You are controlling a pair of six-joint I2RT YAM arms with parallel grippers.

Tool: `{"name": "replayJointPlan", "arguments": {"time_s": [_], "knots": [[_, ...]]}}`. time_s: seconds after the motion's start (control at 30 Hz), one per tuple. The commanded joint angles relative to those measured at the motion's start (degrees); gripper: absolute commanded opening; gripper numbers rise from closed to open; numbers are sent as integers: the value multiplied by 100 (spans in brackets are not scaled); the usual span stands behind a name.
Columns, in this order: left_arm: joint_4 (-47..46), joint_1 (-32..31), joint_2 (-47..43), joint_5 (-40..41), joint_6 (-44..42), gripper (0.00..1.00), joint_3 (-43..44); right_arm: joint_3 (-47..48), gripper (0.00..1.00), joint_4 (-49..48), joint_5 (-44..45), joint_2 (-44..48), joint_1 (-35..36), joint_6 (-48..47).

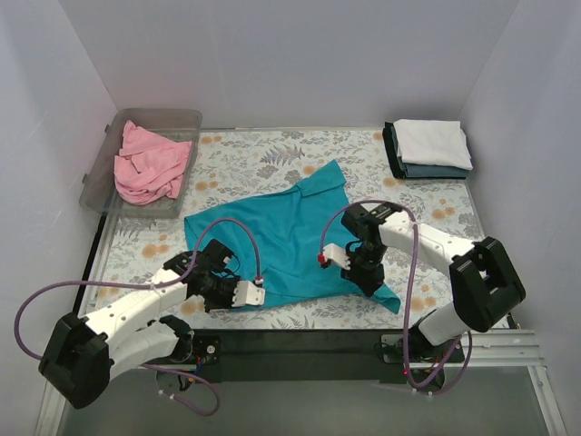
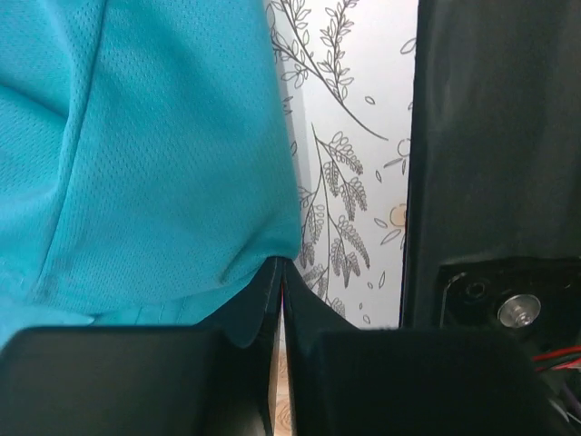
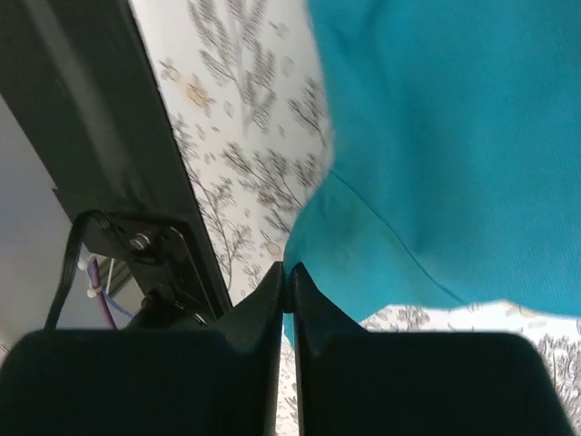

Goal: Fold and stack the t-shirts
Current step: Flatten the tshirt out

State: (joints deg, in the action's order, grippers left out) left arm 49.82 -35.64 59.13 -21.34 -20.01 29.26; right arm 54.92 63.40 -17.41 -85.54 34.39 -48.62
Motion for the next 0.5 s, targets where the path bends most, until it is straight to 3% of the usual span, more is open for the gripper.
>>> {"name": "replayJointPlan", "arguments": {"time_s": [0.0,0.1,0.2,0.27,0.47], "knots": [[361,100,-490,130,-495,0,-43,308,32,217,-446,-42,559,212],[440,224,-631,165,-574,0,1,827,52,305,-904,-16,211,344],[423,408,-509,78,-258,0,185,1240,54,349,-1159,-94,-668,380],[406,627,-298,-150,-66,0,326,1128,54,401,-818,-183,-977,363],[-76,1330,650,-730,856,0,1248,-163,64,217,114,616,-1005,-24]]}}
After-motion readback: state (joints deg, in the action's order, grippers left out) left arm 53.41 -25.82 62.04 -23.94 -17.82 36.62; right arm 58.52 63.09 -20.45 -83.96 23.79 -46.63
